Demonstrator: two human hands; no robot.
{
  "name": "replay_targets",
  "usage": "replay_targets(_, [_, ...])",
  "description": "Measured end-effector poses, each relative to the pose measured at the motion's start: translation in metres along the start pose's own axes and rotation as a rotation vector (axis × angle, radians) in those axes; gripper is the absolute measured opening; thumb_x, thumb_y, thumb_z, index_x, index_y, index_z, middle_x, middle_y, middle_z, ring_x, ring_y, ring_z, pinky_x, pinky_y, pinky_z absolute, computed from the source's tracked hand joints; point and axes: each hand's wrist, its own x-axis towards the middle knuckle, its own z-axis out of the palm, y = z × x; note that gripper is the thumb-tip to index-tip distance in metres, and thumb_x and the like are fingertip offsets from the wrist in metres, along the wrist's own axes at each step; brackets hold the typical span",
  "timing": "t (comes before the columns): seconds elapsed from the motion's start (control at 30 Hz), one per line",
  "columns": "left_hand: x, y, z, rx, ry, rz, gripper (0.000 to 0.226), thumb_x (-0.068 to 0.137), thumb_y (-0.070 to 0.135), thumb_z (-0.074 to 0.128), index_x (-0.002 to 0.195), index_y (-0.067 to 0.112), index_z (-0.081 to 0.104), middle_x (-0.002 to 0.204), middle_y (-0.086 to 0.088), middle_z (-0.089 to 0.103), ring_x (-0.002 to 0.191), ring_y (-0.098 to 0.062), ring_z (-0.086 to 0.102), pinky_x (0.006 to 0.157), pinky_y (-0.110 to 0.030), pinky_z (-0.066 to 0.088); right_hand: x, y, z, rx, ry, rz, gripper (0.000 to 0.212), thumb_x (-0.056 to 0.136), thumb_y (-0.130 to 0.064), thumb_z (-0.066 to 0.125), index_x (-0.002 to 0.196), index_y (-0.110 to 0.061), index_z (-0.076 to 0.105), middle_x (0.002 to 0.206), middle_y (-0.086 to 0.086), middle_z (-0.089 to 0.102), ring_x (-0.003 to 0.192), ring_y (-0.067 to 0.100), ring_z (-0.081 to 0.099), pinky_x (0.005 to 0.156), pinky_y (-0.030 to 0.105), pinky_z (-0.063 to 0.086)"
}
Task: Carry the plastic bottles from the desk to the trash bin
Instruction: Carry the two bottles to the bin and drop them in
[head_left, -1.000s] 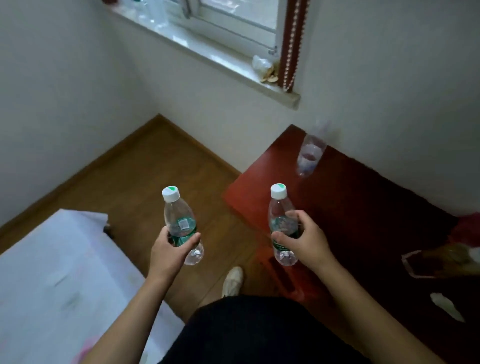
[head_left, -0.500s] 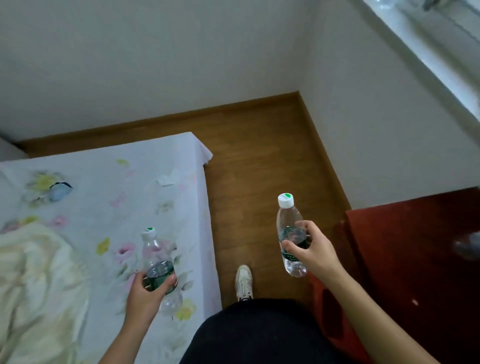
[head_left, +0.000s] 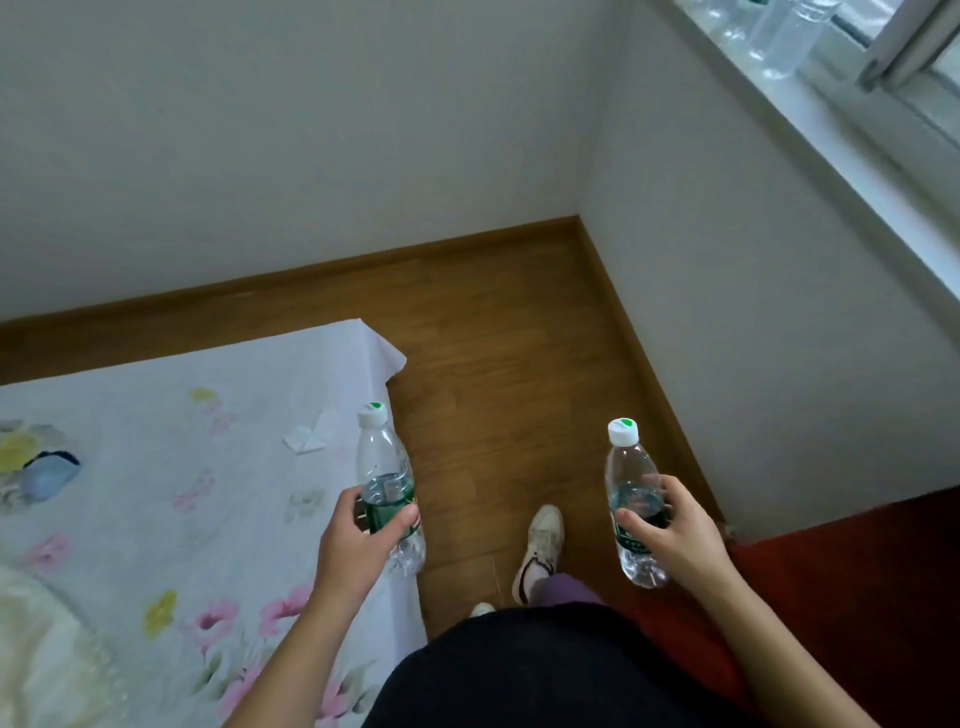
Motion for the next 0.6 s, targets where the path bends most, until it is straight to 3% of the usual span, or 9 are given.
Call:
replay_targets(0.1, [0.045,0.026,0.010,0.013,-0.008,-0.001,0.044,0.074,0.044,0.083,0.106,0.041,0.053,0.102,0.023,0.060,0.094,-0.002,0.058,0.082,-0.032,0.050,0.047,-0.002,-0.006,0.002,-0.007,0.060,0.048,0.076,-0.036,0.082,0.115,-0.030,0.055,0.102,-0.008,0.066,0.097,0.019,0.067,0.073,0.034,0.055])
replay_targets(0.2, [0.088,0.046,0.012,0.027,0.040,-0.059,0.047,0.074,0.043,0.083,0.111,0.034,0.054,0.101,0.015,0.062,0.096,-0.013,0.061,0.077,-0.030,0.049,0.103,-0.022,-0.007,-0.018,-0.055,0.073,0.051,0.076,-0.037,0.082,0.118,-0.024,0.056,0.108,-0.003,0.070,0.097,0.020,0.069,0.078,0.040,0.059])
replay_targets(0.3, [0.123,0.058,0.007,0.029,0.120,-0.161,0.056,0.074,0.043,0.083,0.119,0.026,0.056,0.109,0.003,0.065,0.102,-0.022,0.062,0.078,-0.033,0.051,0.163,-0.065,-0.004,-0.049,-0.141,0.025,0.054,0.076,-0.036,0.081,0.122,-0.022,0.056,0.108,-0.003,0.069,0.093,0.016,0.068,0.071,0.032,0.057])
replay_targets(0.4, [0.149,0.069,-0.001,-0.012,0.222,-0.235,0.058,0.073,0.045,0.084,0.119,0.024,0.057,0.109,0.002,0.066,0.103,-0.023,0.063,0.084,-0.038,0.053,0.224,-0.126,0.012,-0.094,-0.260,-0.087,0.055,0.076,-0.037,0.081,0.122,-0.023,0.054,0.099,-0.014,0.064,0.085,0.004,0.064,0.065,0.024,0.055])
replay_targets(0.6, [0.179,0.077,-0.022,-0.126,0.403,-0.432,0.052,0.072,0.039,0.086,0.112,0.020,0.059,0.102,0.001,0.070,0.091,-0.018,0.066,0.074,-0.035,0.049,0.329,-0.252,0.051,-0.202,-0.423,-0.300,0.059,0.077,-0.041,0.079,0.126,-0.024,0.051,0.108,-0.010,0.064,0.089,0.008,0.065,0.065,0.020,0.052])
